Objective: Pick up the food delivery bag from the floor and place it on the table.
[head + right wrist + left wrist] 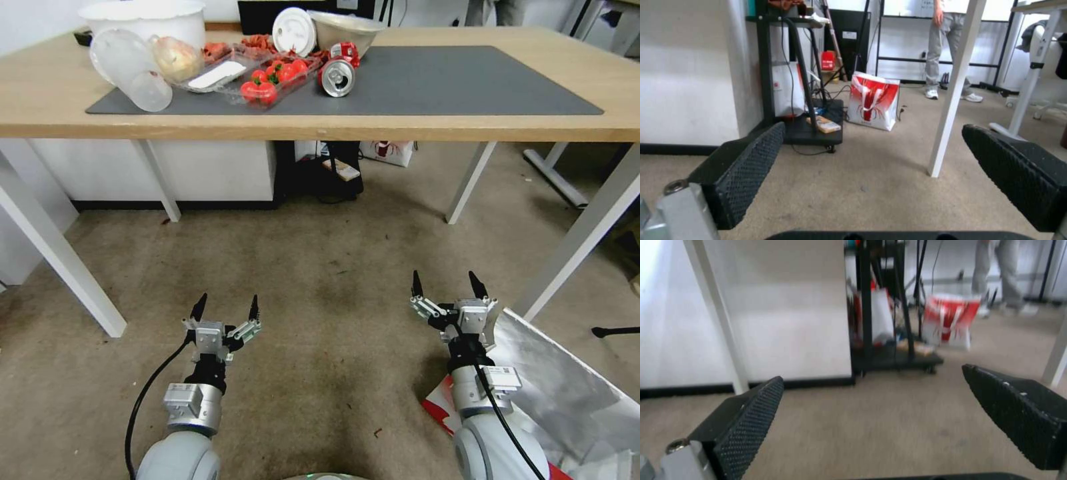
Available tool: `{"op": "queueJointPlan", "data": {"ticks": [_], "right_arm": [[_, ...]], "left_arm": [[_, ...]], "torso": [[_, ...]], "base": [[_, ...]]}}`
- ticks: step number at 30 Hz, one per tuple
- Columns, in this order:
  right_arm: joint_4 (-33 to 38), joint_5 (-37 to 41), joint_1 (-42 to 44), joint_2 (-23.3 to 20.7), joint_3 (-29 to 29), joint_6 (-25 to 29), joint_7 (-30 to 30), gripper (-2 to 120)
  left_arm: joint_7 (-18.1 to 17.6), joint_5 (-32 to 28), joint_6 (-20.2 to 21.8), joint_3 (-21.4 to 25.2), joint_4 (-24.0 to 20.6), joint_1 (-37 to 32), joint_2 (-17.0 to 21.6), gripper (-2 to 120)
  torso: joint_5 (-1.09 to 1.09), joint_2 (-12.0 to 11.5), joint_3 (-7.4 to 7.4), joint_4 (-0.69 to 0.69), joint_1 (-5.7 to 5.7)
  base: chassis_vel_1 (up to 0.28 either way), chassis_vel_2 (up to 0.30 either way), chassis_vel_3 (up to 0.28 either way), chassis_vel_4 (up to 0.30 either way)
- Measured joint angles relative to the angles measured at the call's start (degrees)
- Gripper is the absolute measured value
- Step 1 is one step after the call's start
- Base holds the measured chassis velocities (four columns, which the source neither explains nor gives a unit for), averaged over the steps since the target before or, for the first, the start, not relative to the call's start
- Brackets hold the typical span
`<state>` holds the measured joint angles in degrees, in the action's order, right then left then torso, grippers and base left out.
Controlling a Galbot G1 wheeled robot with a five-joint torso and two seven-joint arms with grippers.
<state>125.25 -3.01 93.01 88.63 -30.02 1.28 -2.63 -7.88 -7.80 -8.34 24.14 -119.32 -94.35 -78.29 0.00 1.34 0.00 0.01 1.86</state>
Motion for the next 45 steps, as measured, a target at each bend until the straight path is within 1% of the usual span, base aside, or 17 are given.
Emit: {"op": "queueJointPlan", "data": {"ticks": [4,8,11,13,14,15,17,19,21,22,25,26,29,31,33,39,45], "right_arm": [[0.59,0.0,0.77,-0.71,-0.22,-0.01,-0.01,100],[1.28,0.16,1.39,-2.08,-1.19,-0.71,0.27,100],[2.36,0.42,1.95,-3.0,-2.29,-2.47,1.93,100],[3.93,1.01,2.35,-4.56,-4.21,-6.0,5.24,100],[3.93,1.01,2.35,-4.56,-4.21,-6.0,5.24,100],[4.28,1.27,2.27,-5.38,-5.01,-7.14,6.04,100],[4.34,2.06,2.74,-9.23,-6.98,-8.69,7.48,100],[4.28,2.46,3.12,-10.26,-7.26,-8.82,7.5,100],[4.09,4.6,4.84,-14.85,-8.25,-9.04,7.33,100],[4.09,4.6,4.84,-14.85,-8.25,-9.04,7.33,100],[3.16,6.85,5.76,-20.34,-9.74,-9.03,6.19,100],[3.16,6.85,5.76,-20.34,-9.74,-9.03,6.19,100],[1.01,8.04,5.62,-24.29,-10.56,-8.55,4.78,100],[0.6,8.12,5.51,-24.74,-10.65,-8.46,4.66,100],[-2.56,8.45,4.78,-27.09,-11.54,-7.48,4.38,100],[-8.12,8.57,4.75,-30.16,-13.04,-6.7,5.76,100],[-12.22,8.5,5.05,-30.69,-13.63,-5.96,7.33,100]], "left_arm": [[0.61,-0.8,-2.06,0.45,0.44,0.55,0.08,100],[0.65,-1.37,-2.39,0.73,0.45,0.7,0.04,100],[0.64,-1.38,-2.41,0.66,0.36,0.38,0.09,100],[0.58,-1.51,-2.33,0.59,0.5,0.58,0.36,100],[0.58,-1.51,-2.33,0.59,0.5,0.58,0.36,100],[0.51,-1.68,-2.17,0.62,0.77,0.89,0.5,100],[0.19,-2.33,-1.54,0.84,1.82,1.99,1.0,100],[0.13,-2.45,-1.44,0.9,1.99,2.06,1.04,100],[-0.05,-2.89,-1.26,1.3,2.82,2.36,1.13,100],[-0.05,-2.89,-1.26,1.3,2.82,2.36,1.13,100],[-0.44,-3.0,-1.33,1.9,3.93,2.63,0.84,100],[-0.44,-3.0,-1.33,1.9,3.93,2.63,0.84,100],[-0.77,-2.99,-1.26,2.21,4.33,2.91,0.52,100],[-0.79,-2.99,-1.25,2.25,4.35,2.93,0.47,100],[-1.01,-2.93,-1.12,2.58,4.56,3.08,0.07,100],[-1.55,-3.08,-1.08,3.26,5.41,3.37,0.12,100],[-1.98,-3.22,-0.77,3.51,5.91,3.61,0.28,100]], "torso": [[0.01,0.12,0.0,0.0,0.0],[0.01,0.2,0.0,0.0,0.01],[0.01,0.24,0.0,0.0,0.02],[0.01,0.29,0.0,0.0,0.03],[0.01,0.29,0.0,0.0,0.03],[0.01,0.31,0.0,0.0,0.04],[0.01,0.35,0.0,-0.01,0.06],[0.0,0.36,0.0,0.0,0.06],[0.01,0.4,0.0,-0.01,0.06],[0.01,0.4,0.0,-0.01,0.06],[0.01,0.43,0.0,-0.01,0.06],[0.01,0.43,0.0,-0.01,0.06],[0.01,0.46,0.0,-0.01,0.07],[0.01,0.46,0.0,-0.02,0.07],[0.02,0.48,0.0,0.01,0.08],[-0.01,0.51,0.0,0.01,0.08],[0.01,0.53,0.0,0.0,0.08]], "base": [[0.0,0.0,0.0,0.0],[0.0,0.0,0.0,0.0],[0.0,0.0,0.0,0.0],[0.0,0.0,0.0,0.0],[0.0,0.0,0.0,0.0],[0.0,0.0,0.0,0.0],[0.0,0.0,0.0,0.0],[0.0,0.0,0.0,0.0],[0.0,0.0,0.0,0.0],[0.0,0.0,0.0,0.0],[0.0,0.0,0.0,0.0],[0.0,0.0,0.0,0.0],[0.0,0.0,0.0,0.0],[0.0,0.0,0.0,0.0],[0.0,0.0,0.0,0.0],[0.0,0.0,0.0,0.0],[0.0,0.0,0.0,0.0]]}}
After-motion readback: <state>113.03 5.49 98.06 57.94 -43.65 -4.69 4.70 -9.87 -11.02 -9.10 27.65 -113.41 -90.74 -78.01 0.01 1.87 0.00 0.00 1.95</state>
